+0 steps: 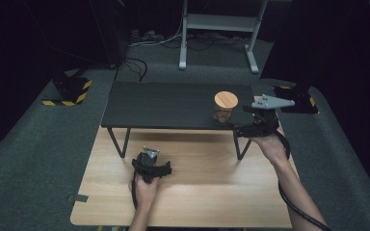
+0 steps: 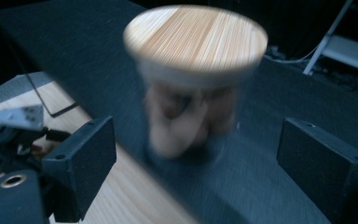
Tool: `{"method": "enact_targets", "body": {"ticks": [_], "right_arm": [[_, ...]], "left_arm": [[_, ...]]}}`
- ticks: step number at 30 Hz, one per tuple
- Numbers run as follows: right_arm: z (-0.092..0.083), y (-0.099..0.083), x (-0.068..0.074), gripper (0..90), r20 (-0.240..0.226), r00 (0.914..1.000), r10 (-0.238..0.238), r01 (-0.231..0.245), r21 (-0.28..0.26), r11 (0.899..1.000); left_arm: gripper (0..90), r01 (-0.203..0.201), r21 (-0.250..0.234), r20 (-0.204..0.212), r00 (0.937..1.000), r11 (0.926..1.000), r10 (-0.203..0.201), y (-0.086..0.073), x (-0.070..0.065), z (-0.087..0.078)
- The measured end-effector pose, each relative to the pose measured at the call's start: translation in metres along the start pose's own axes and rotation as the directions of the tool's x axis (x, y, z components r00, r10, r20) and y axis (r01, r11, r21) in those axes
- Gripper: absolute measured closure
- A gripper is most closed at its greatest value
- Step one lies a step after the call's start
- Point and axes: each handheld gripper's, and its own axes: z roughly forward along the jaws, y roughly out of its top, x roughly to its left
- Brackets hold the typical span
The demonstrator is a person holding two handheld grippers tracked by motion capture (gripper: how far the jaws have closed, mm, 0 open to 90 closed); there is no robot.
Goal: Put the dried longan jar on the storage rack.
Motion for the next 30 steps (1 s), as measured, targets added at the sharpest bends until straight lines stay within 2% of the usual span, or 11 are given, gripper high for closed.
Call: {"method": "enact_targets", "body": {"ticks": [1, 6, 9, 13, 15, 16, 20, 23, 25, 28, 30], "right_arm": [[-0.008, -0.012, 0.009, 11.5, 0.013, 0.9992, -0.037, 0.037, -0.006, 0.999], [-0.027, -0.054, 0.025, 12.0, -0.014, 0.9978, -0.064, 0.063, -0.041, 0.997], [-0.031, -0.069, 0.029, 12.3, -0.03, 0.9981, -0.054, 0.052, -0.045, 0.998], [-0.027, -0.118, 0.041, 13.6, -0.055, 0.9981, -0.029, 0.029, -0.007, 1.0], [-0.023, -0.128, 0.042, 13.6, -0.055, 0.9984, -0.015, 0.015, 0.011, 1.0], [-0.015, -0.147, 0.042, 13.7, -0.036, 0.9989, 0.029, -0.027, 0.054, 0.998], [0.0, -0.179, 0.038, 14.1, 0.052, 0.992, 0.115, -0.12, 0.117, 0.986], [0.004, -0.189, 0.036, 14.3, 0.098, 0.9853, 0.14, -0.152, 0.129, 0.98], [0.012, -0.198, 0.033, 14.4, 0.156, 0.9738, 0.165, -0.188, 0.142, 0.972], [0.018, -0.204, 0.029, 14.4, 0.189, 0.9616, 0.199, -0.228, 0.15, 0.962], [0.02, -0.206, 0.028, 14.4, 0.195, 0.9592, 0.205, -0.236, 0.155, 0.959]], "left_arm": [[2.6, -0.001, 0.0, 0.0, 1.0, 1.0, 0.001, 0.0, 0.0, 0.0], [2.6, -0.005, 0.002, -0.004, 1.0, 1.0, 0.005, 0.0, -0.001, 0.0], [2.6, -0.007, 0.003, -0.006, 1.0, 1.0, 0.007, 0.001, -0.002, 0.0], [2.6, -0.014, 0.008, -0.011, 0.9998, 0.9999, 0.015, 0.001, -0.003, 0.001], [2.6, -0.012, 0.006, -0.013, 0.9998, 0.9999, 0.012, 0.001, -0.004, 0.001], [2.6, -0.015, 0.009, -0.013, 0.9998, 0.9998, 0.015, 0.001, -0.004, 0.001], [2.6, -0.017, 0.009, -0.016, 0.9997, 0.9998, 0.017, 0.002, -0.004, 0.001], [2.6, -0.018, 0.01, -0.018, 0.9997, 0.9998, 0.019, 0.002, -0.005, 0.001], [2.6, -0.02, 0.01, -0.02, 0.9996, 0.9997, 0.02, 0.002, -0.005, 0.001], [2.6, -0.018, 0.01, -0.018, 0.9997, 0.9998, 0.019, 0.002, -0.005, 0.001], [2.6, -0.017, 0.009, -0.017, 0.9997, 0.9998, 0.018, 0.002, -0.005, 0.001]]}}
